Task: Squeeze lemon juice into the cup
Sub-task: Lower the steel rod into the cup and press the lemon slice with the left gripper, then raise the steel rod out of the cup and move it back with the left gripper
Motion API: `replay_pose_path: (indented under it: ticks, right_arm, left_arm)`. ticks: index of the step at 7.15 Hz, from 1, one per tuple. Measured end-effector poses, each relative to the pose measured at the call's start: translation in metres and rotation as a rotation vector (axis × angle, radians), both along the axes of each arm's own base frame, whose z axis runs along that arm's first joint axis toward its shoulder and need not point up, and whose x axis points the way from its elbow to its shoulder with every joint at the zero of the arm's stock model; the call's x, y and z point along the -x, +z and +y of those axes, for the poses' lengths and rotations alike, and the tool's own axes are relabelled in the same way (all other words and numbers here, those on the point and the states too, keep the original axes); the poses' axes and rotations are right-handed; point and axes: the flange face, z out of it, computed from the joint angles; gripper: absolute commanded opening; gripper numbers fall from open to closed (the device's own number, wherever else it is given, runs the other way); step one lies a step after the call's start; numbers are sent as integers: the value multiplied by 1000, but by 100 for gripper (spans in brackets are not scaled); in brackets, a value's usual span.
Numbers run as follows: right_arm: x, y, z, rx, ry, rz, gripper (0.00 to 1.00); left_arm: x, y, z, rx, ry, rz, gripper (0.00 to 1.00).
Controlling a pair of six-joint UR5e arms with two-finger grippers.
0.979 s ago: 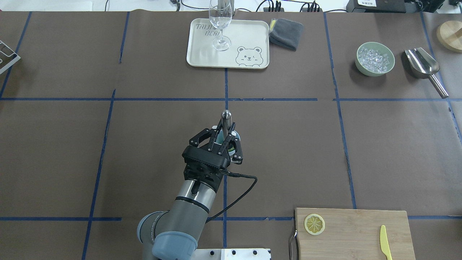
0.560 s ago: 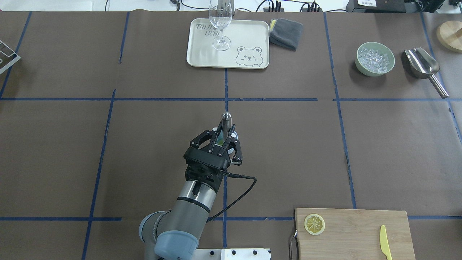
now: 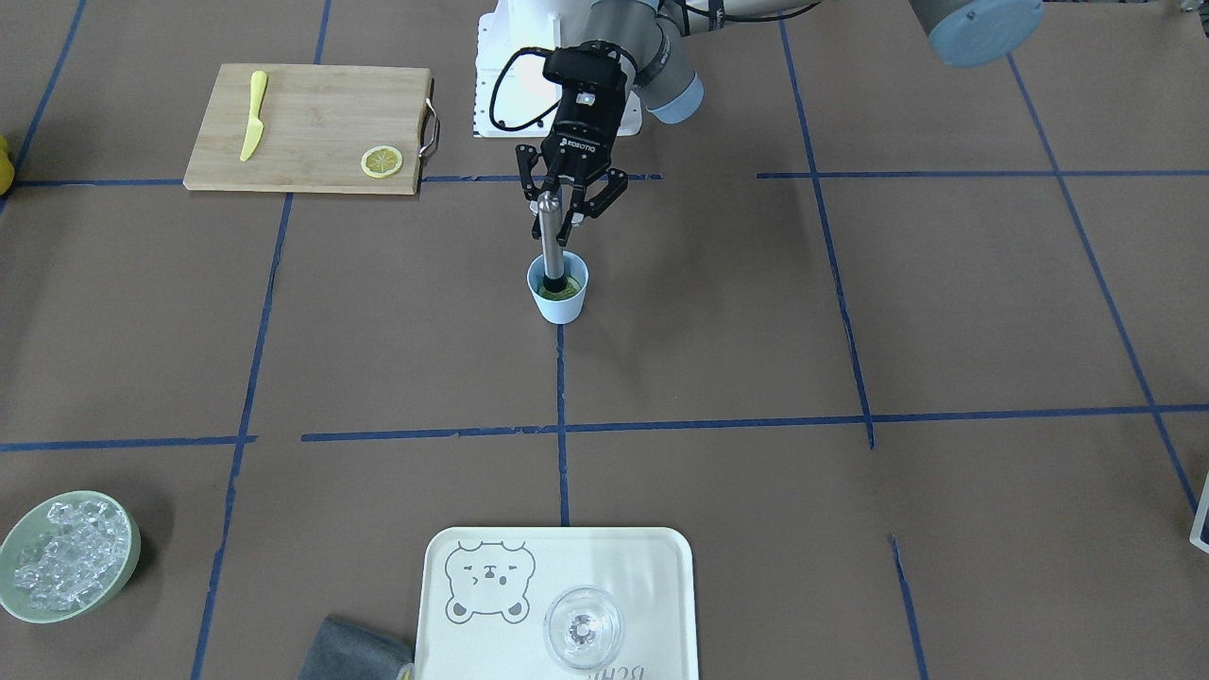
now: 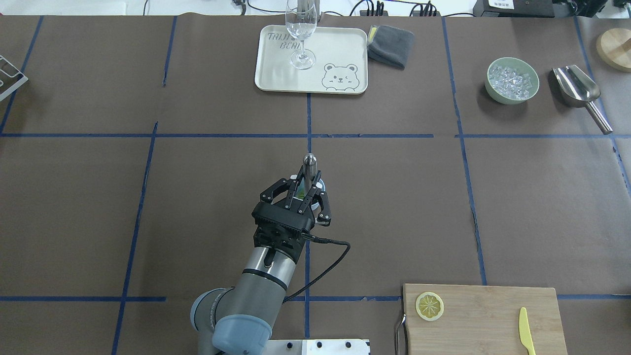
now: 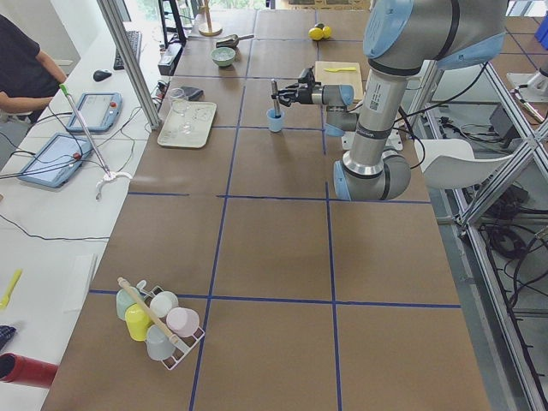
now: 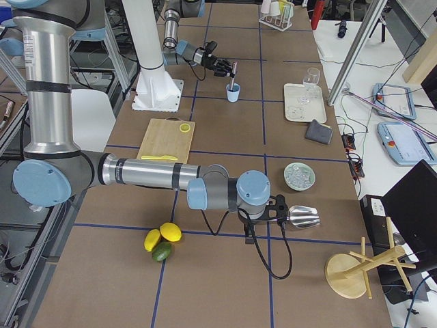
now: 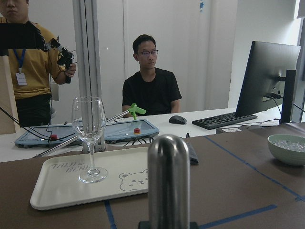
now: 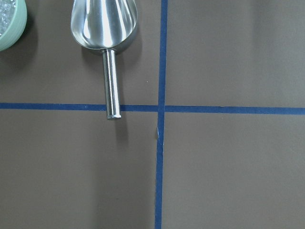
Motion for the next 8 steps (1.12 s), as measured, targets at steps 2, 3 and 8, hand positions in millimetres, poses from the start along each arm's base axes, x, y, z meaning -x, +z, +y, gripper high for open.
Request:
replay_pose_path:
  ticks: [2, 3, 8]
  right_arm:
    - [0, -1, 0, -3, 0, -1, 100]
    - [0, -2, 0, -3, 0, -2, 100]
    - [0, -4, -1, -8, 0, -2, 100]
  left_arm:
    - [9, -12, 1, -8, 14, 25, 0]
    - [15, -19, 1, -15, 26, 39, 0]
    - [86, -70, 4, -104, 16, 73, 0]
